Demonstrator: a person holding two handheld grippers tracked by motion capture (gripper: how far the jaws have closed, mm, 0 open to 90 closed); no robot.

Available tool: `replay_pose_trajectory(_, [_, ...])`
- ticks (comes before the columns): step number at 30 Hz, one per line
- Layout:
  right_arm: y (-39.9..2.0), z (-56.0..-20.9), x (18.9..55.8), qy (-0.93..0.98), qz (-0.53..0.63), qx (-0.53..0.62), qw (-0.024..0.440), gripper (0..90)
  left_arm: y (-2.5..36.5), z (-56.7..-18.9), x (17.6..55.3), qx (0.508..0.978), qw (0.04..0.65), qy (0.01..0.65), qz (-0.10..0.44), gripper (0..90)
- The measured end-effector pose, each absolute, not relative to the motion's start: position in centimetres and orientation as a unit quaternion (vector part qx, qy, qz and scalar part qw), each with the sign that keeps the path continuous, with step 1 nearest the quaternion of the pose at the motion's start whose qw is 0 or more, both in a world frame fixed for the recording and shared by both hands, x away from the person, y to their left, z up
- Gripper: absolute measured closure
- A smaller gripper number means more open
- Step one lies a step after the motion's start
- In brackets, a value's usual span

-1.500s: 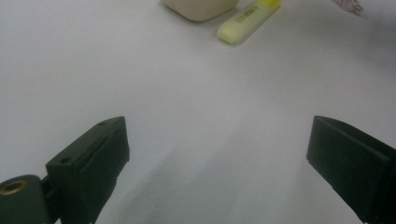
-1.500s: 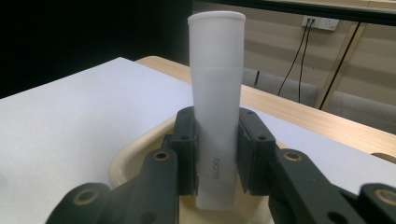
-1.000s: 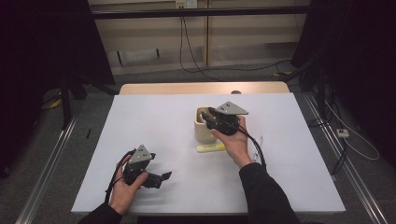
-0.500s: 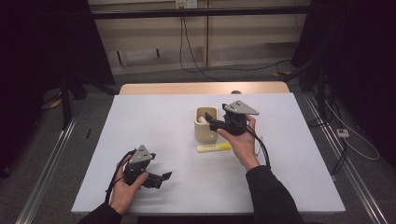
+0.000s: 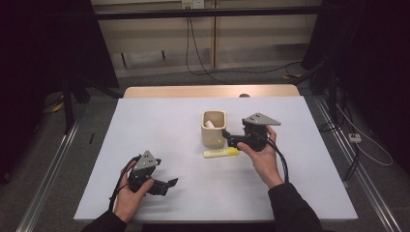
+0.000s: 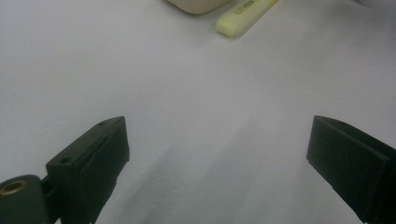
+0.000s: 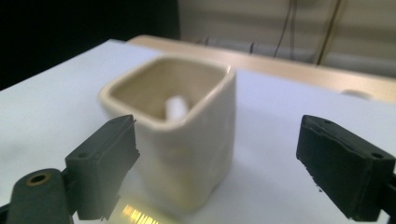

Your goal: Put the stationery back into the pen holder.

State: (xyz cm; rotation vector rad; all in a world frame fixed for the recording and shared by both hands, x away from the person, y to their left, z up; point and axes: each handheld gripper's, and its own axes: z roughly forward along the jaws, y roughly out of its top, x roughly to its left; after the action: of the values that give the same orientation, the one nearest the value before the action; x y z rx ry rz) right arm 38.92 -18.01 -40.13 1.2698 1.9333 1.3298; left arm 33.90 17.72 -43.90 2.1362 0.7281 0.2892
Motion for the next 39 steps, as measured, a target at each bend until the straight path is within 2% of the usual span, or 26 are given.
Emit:
replay_pose_trajectory(8, [-19.6,-41.0,36.7,0.732,0.448,0.463,0.222,7.7,17.7,-44.0,33.9,0.852,0.419,0.294,0.113,5.8])
replay_pose_trajectory(12, [-20.0,-41.3,35.7,0.757,0.404,0.451,0.246,6.9,17.7,-44.0,34.0,0.852,0.418,0.294,0.112,5.8])
replay_pose_trajectory(25, [-21.5,-42.0,33.5,0.763,0.394,0.471,0.202,9.1,17.8,-43.8,33.9,0.853,0.419,0.289,0.117,5.8])
replay_pose_trajectory(30, [-21.9,-41.8,32.4,0.767,0.397,0.464,0.195,13.8,17.7,-44.0,33.9,0.852,0.42,0.293,0.111,5.8])
replay_pose_trajectory(32, [-22.1,-42.1,31.9,0.771,0.408,0.453,0.184,12.9,17.6,-44.0,33.9,0.852,0.419,0.293,0.111,5.8])
replay_pose_trajectory(38, [-22.7,-42.5,31.4,0.769,0.389,0.471,0.189,27.1,17.7,-44.0,33.9,0.851,0.418,0.294,0.116,5.8])
replay_pose_trajectory(39, [-22.9,-42.5,31.3,0.767,0.391,0.472,0.191,31.6,17.7,-44.0,33.9,0.851,0.418,0.295,0.117,5.7])
